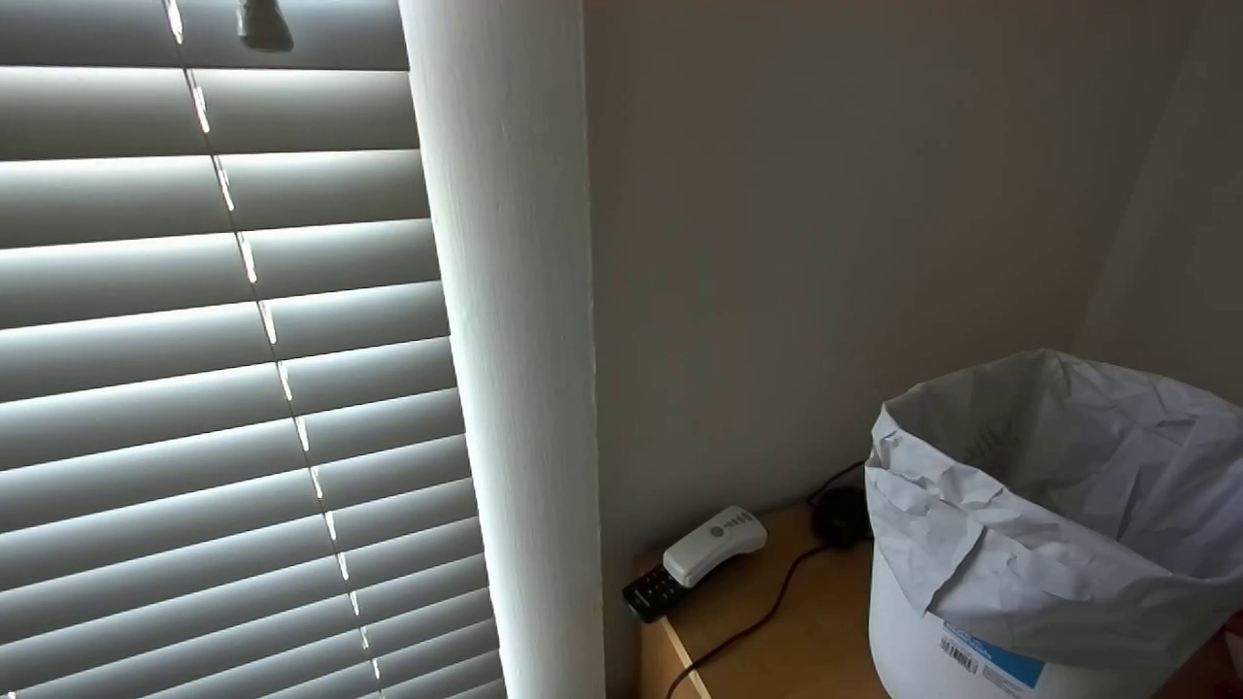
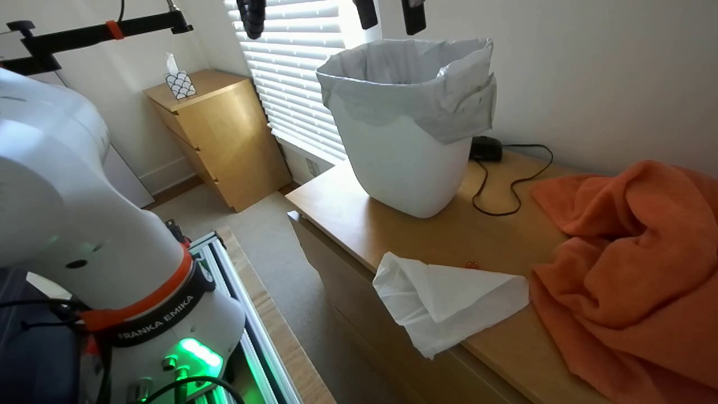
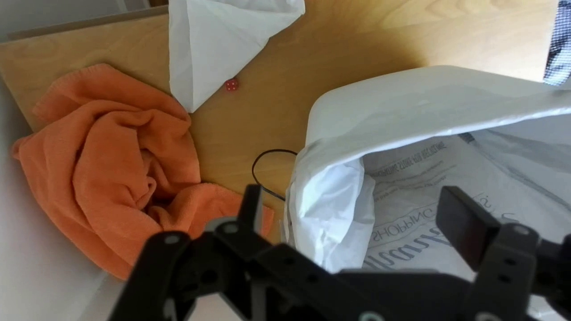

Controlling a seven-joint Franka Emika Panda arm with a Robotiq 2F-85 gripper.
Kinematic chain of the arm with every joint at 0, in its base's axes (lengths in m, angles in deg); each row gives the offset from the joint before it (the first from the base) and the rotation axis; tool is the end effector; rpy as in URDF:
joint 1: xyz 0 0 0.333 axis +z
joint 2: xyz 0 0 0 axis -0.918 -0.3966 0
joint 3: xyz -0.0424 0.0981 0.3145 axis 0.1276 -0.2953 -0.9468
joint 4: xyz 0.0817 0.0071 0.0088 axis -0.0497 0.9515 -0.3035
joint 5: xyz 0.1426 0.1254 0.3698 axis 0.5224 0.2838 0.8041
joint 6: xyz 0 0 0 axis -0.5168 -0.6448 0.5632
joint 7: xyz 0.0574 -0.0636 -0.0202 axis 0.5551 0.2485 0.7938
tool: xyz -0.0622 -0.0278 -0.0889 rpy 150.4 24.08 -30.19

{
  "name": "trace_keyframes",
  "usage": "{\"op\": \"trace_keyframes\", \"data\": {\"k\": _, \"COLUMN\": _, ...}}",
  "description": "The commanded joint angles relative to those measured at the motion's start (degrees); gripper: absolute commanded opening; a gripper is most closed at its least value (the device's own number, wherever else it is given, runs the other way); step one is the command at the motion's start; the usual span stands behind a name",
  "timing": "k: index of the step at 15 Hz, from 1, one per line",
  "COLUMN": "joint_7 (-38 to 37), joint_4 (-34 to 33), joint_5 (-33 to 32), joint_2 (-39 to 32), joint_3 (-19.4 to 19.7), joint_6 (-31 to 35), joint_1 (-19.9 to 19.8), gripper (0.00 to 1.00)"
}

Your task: Turn the waste bin on the worktop clockwise once

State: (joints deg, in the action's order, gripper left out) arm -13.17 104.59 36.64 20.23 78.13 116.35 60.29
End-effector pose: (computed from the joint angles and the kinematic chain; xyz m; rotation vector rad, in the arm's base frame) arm 0.3628 -0.0991 0.5220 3.1201 -0.1210 0.2428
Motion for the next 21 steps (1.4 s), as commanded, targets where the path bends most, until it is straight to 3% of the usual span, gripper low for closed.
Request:
{"op": "trace_keyframes", "data": {"k": 1, "joint_7": 4.2, "joint_4": -3.6, "joint_5": -1.4, "joint_2": -7.1, "joint_3": 1.9, "joint_6": 3.4, "joint_1": 0.3, "gripper": 1.00}}
{"op": "trace_keyframes", "data": {"k": 5, "joint_7": 8.2, "joint_4": -5.9, "joint_5": -0.5, "joint_2": -12.3, "joint_3": 3.6, "joint_6": 7.0, "joint_1": 0.2, "gripper": 1.00}}
{"op": "trace_keyframes", "data": {"k": 7, "joint_7": 8.9, "joint_4": -7.3, "joint_5": 1.9, "joint_2": -14.6, "joint_3": 4.5, "joint_6": 5.6, "joint_1": 0.7, "gripper": 1.00}}
{"op": "trace_keyframes", "data": {"k": 16, "joint_7": 6.7, "joint_4": -10.1, "joint_5": 5.9, "joint_2": -21.9, "joint_3": 3.5, "joint_6": 4.3, "joint_1": 0.2, "gripper": 0.98}}
{"op": "trace_keyframes", "data": {"k": 18, "joint_7": 6.3, "joint_4": -10.8, "joint_5": 6.1, "joint_2": -23.1, "joint_3": 3.3, "joint_6": 3.1, "joint_1": 0.2, "gripper": 0.74}}
{"op": "trace_keyframes", "data": {"k": 21, "joint_7": 4.9, "joint_4": -11.5, "joint_5": 5.0, "joint_2": -24.1, "joint_3": 2.5, "joint_6": 0.9, "joint_1": -0.1, "gripper": 0.52}}
